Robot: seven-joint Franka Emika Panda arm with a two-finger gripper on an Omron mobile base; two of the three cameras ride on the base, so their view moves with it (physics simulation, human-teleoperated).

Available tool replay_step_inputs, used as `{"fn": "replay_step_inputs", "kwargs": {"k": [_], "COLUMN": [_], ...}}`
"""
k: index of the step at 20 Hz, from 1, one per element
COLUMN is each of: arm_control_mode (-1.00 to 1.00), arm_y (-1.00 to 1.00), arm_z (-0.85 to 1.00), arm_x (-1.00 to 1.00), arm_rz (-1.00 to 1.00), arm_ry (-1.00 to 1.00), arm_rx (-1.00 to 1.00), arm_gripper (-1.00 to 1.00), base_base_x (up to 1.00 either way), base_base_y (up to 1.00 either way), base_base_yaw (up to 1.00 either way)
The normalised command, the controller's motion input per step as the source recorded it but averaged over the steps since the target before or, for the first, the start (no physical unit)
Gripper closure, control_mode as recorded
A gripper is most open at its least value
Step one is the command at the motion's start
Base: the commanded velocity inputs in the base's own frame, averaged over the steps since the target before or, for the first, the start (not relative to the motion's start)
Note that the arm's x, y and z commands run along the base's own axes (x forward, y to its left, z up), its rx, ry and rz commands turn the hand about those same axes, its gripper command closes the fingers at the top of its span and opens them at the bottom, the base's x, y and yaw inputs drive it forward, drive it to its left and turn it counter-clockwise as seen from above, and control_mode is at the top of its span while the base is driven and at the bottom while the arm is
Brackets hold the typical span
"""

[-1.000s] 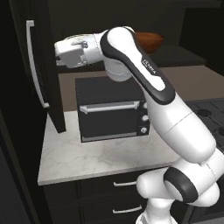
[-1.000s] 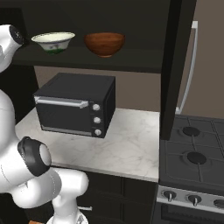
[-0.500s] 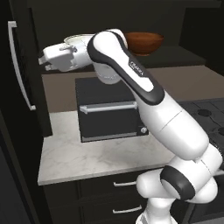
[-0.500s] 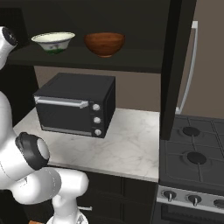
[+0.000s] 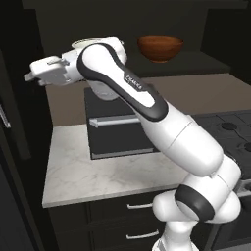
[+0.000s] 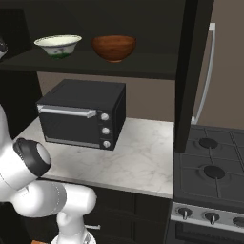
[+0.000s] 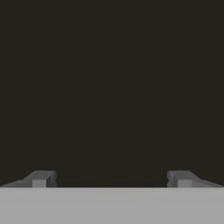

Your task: Move the bowls from the cabinet to the plates on the dining table.

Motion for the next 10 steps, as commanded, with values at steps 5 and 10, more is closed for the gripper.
{"fn": "replay_step_inputs", "kwargs": {"k": [5,10], "arm_control_mode": [-1.0,-1.0], "arm_y": [0.15,0.0], "arm_z": [0.0,0.0], "arm_x": [-0.01,-0.05], "arm_rz": [-0.1,-0.16], "arm_ry": [-0.01,0.0], "arm_rx": [-0.02,-0.02], "arm_gripper": [-1.0,-1.0], "base_base_x": [0.0,0.0], "base_base_y": [0.0,0.0], "base_base_yaw": [0.0,0.0]}}
